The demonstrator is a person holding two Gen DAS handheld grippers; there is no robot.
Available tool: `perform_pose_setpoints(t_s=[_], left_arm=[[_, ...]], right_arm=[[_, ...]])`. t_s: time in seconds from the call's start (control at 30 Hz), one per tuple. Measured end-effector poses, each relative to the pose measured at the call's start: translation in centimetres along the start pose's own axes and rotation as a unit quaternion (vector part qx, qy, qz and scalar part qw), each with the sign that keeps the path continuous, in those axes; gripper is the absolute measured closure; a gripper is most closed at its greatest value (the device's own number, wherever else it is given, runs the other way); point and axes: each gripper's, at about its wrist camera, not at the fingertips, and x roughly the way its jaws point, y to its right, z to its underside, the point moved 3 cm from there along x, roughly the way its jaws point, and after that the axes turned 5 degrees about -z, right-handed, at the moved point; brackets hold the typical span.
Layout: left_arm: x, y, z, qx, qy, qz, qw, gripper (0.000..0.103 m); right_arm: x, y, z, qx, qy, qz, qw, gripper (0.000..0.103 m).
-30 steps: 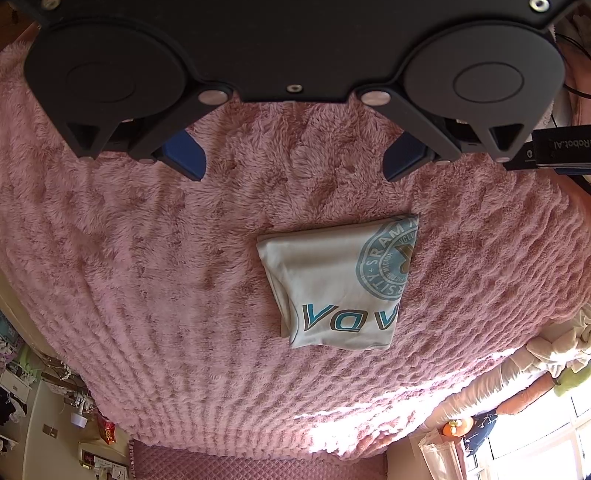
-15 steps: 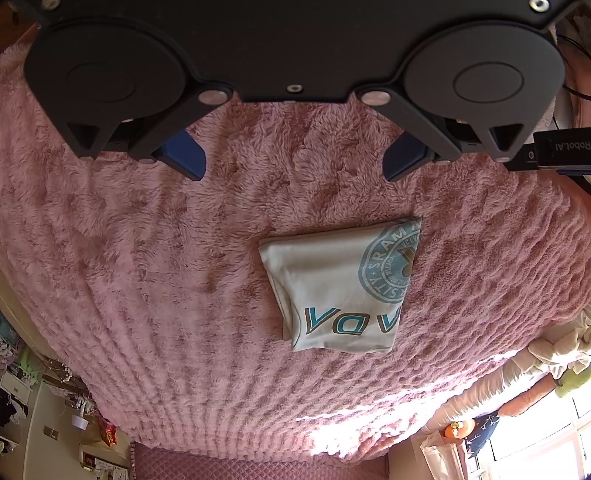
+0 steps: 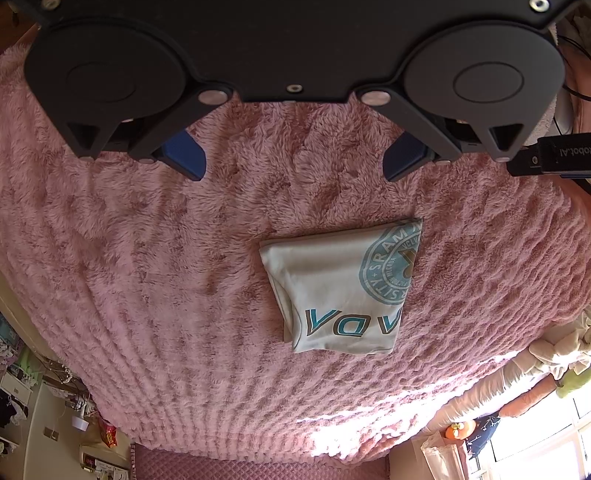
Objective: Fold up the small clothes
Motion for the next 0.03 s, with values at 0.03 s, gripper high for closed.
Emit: perform_pose_setpoints(t_s=[0.03], left_arm=[[0.02,-0.01,-0.02,0.000,-0.001,-0.001,1.0000,0.025]], right_arm=[[0.00,0.04,0.06,0.000,0.000,0.000,1.000,0.000]])
